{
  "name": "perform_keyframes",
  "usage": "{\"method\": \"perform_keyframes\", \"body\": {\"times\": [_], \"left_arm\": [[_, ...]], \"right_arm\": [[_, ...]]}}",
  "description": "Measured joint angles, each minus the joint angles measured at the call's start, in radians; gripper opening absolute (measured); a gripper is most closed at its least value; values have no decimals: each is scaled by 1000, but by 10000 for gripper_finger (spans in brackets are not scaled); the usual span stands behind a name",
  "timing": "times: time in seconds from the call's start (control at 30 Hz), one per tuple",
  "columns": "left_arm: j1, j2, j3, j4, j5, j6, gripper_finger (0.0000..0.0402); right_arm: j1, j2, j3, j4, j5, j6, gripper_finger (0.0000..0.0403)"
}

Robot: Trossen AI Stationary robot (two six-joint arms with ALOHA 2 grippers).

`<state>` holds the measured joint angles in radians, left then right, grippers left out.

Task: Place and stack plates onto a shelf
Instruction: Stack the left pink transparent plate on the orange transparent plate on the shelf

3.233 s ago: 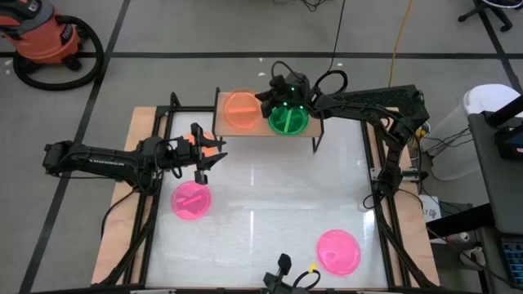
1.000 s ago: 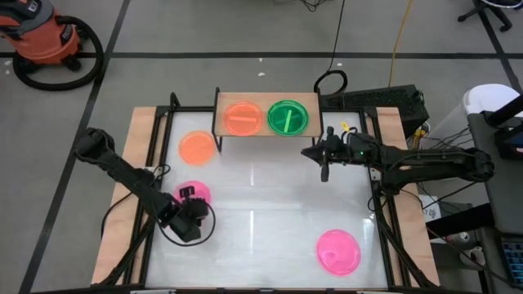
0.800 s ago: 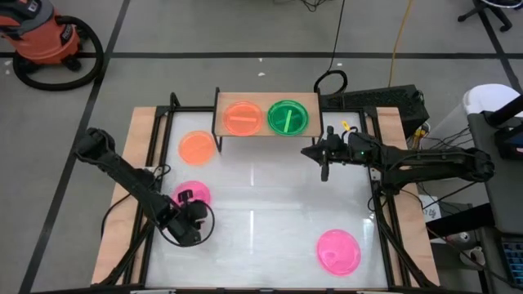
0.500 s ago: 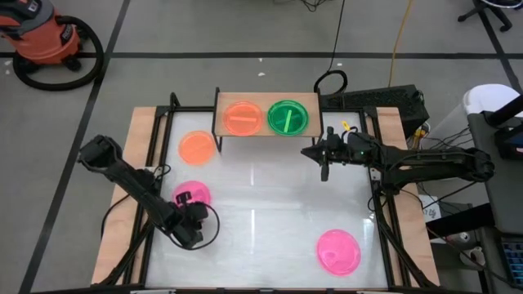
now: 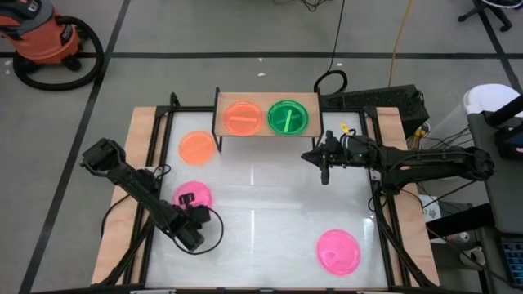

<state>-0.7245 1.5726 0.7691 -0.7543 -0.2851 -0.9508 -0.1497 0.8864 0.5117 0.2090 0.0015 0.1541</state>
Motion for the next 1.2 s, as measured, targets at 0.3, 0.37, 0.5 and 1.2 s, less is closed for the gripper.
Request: {"method": "perform_keyframes", "body": {"times": [0.3, 0.37, 0.5, 1.2], "left_arm": [[0, 1, 83, -12, -9, 153, 4], [0, 1, 124, -13, -11, 212, 4], [0, 1, 221, -60, -79, 343, 3], [696, -6, 533, -204, -406, 1296, 1]], "right_arm": [[34, 0, 0, 4, 2, 16, 31], [34, 0, 0, 9, 2, 11, 31], [34, 0, 0, 21, 28, -3, 31], [34, 0, 1, 145, 21, -12, 31]]}}
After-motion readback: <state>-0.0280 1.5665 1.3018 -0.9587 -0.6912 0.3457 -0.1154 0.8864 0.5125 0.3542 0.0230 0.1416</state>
